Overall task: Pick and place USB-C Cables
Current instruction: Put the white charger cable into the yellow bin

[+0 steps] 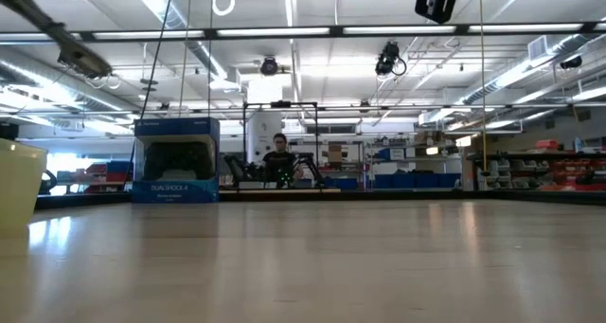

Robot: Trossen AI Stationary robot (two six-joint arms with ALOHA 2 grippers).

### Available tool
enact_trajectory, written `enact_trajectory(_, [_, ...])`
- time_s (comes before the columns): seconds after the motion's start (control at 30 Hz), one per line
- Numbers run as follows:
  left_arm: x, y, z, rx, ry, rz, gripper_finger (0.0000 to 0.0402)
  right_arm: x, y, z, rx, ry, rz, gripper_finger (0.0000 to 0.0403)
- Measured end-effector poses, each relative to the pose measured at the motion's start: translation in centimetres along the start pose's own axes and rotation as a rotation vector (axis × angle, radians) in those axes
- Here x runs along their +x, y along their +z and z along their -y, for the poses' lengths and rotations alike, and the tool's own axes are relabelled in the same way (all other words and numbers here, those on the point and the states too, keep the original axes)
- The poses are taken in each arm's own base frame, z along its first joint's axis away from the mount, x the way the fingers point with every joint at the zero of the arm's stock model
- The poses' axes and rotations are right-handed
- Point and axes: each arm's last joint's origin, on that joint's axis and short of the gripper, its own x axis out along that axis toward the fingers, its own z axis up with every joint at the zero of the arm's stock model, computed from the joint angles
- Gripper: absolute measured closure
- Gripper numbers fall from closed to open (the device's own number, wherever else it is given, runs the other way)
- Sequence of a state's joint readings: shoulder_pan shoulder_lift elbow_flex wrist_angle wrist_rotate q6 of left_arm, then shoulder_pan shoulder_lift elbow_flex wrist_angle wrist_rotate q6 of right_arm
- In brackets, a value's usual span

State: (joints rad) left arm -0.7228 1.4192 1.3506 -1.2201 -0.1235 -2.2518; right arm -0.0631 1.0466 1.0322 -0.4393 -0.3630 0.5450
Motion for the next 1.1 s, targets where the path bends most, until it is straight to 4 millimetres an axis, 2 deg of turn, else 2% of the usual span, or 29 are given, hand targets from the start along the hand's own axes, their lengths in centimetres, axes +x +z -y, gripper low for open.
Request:
enact_trajectory(0.17, [0.2,-1.6,-1.1,0.079,0.044,-0.044,0.0382,0.1,-0.2,-0.2,0.065,0.010,-0.013,0.0281])
enact_trajectory(0.37, [0.9,-3.7,-2.7,0.150,0.207,-0.151,0.0382,0.0,-0.3,-0.3,0.104,0.014,-0.017,0.0281])
enact_trajectory(0.57, [2.0,-6.3,-4.2,0.204,0.243,-0.166,0.0381,0.0,-0.1,-0.2,0.131,-0.045,0.026,0.0281])
enact_trajectory(0.83, [4.1,-8.2,-4.4,0.227,0.249,-0.160,0.0380,0.0,0.0,0.0,0.252,-0.096,0.071,0.0281])
enact_trajectory(0.93, [4.8,-8.5,-4.2,0.241,0.255,-0.144,0.0363,0.0,0.0,0.0,0.301,-0.097,0.075,0.0281])
enact_trajectory(1.1, [5.7,-8.7,-4.2,0.262,0.293,-0.144,0.0301,0.2,-0.3,-0.1,0.316,-0.120,0.063,0.0281])
